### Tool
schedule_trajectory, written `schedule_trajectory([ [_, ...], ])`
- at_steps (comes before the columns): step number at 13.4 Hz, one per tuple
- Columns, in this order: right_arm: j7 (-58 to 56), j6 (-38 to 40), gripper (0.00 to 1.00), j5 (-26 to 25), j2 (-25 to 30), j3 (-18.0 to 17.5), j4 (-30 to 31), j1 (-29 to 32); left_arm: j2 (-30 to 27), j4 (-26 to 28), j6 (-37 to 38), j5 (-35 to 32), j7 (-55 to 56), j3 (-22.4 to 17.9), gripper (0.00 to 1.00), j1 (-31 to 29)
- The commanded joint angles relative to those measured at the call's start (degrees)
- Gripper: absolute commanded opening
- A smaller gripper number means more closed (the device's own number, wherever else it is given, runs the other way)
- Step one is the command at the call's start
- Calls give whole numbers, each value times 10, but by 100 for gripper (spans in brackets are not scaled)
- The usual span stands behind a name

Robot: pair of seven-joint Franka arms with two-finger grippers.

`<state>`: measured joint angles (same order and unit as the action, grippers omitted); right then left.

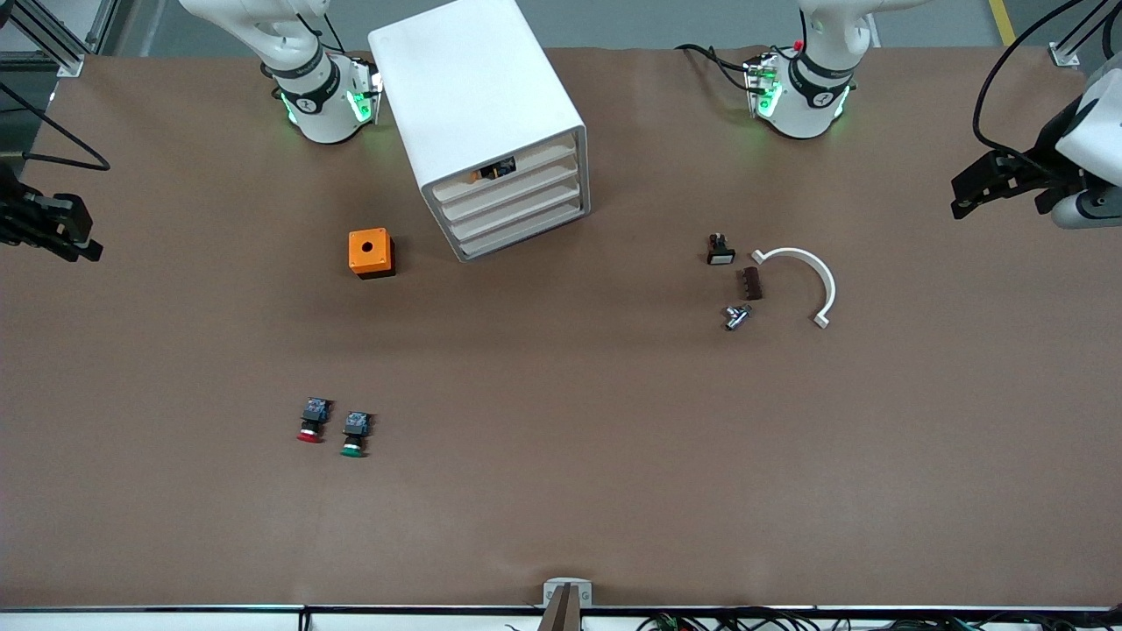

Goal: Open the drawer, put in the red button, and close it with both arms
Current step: 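Reach the right gripper to the red button while the left gripper reaches the drawer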

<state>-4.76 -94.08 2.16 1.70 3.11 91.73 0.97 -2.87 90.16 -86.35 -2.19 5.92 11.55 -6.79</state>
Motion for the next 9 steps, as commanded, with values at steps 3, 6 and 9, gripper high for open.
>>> schedule_trajectory([
  [3,-19,1,100,-4,7,1,0,-4,1,-15,7,-2,1,1,100,-3],
  [6,-16,2,100,-4,7,1,1,-4,31,-15,7,-4,3,5,100,1],
  [9,-17,4,100,-4,7,1,0,-3,73,-14,5,2,69,7,100,4],
])
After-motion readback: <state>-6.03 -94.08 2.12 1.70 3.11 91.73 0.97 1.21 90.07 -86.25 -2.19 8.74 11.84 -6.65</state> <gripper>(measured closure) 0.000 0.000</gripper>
